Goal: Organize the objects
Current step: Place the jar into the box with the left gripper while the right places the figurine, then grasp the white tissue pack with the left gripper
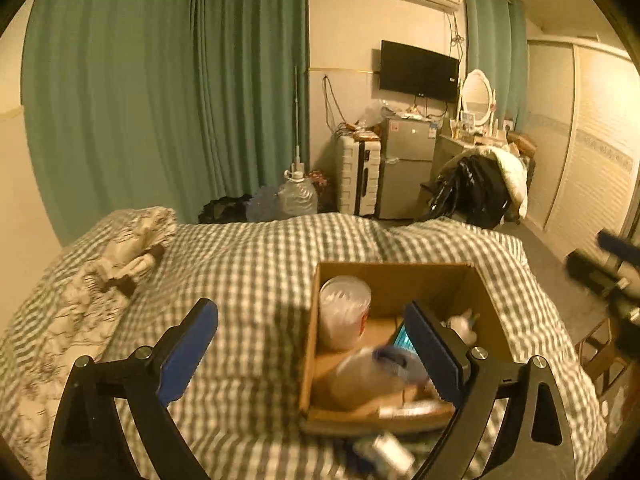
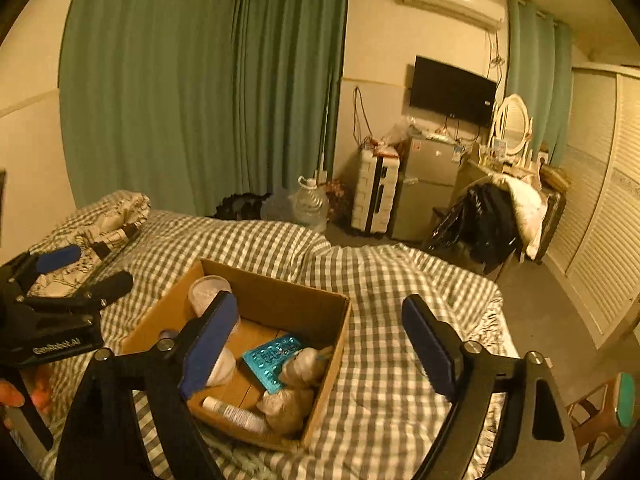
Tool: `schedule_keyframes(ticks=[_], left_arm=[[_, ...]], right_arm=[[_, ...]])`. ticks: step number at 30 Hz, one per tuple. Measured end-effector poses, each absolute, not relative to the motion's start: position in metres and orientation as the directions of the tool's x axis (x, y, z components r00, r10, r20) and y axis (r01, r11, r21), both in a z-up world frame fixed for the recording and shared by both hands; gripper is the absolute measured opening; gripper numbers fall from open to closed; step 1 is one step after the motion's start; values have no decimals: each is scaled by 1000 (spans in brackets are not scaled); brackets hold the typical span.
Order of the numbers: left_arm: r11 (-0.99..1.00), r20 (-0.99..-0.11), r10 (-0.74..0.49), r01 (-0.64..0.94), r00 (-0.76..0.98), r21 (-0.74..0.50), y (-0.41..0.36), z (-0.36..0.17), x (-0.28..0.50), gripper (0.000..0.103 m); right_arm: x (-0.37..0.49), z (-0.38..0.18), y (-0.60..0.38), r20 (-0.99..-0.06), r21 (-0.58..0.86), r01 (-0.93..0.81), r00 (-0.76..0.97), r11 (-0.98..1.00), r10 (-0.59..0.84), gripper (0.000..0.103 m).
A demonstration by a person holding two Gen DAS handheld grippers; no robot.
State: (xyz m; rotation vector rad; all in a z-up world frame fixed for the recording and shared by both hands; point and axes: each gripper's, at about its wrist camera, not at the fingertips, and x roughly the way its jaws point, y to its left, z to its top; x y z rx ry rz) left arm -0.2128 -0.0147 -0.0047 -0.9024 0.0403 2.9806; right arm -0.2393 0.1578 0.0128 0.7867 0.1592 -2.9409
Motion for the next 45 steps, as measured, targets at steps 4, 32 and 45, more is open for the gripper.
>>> schedule_keyframes(ticks=[4, 32, 45], left_arm=[[-999, -556, -12, -13, -831, 42, -23, 3, -178, 97], [-998, -680, -6, 46, -733, -41, -6, -100, -111, 97], [-1000, -758, -13, 9, -652, 10, 30, -138, -147, 92]], right_arm=[[-203, 31, 162, -487, -86, 124, -871, -989, -67, 88], [-156, -77, 149, -626, -90, 108, -780, -990, -28, 89], [-172, -119, 169, -703, -62, 57, -711, -996, 3, 89]])
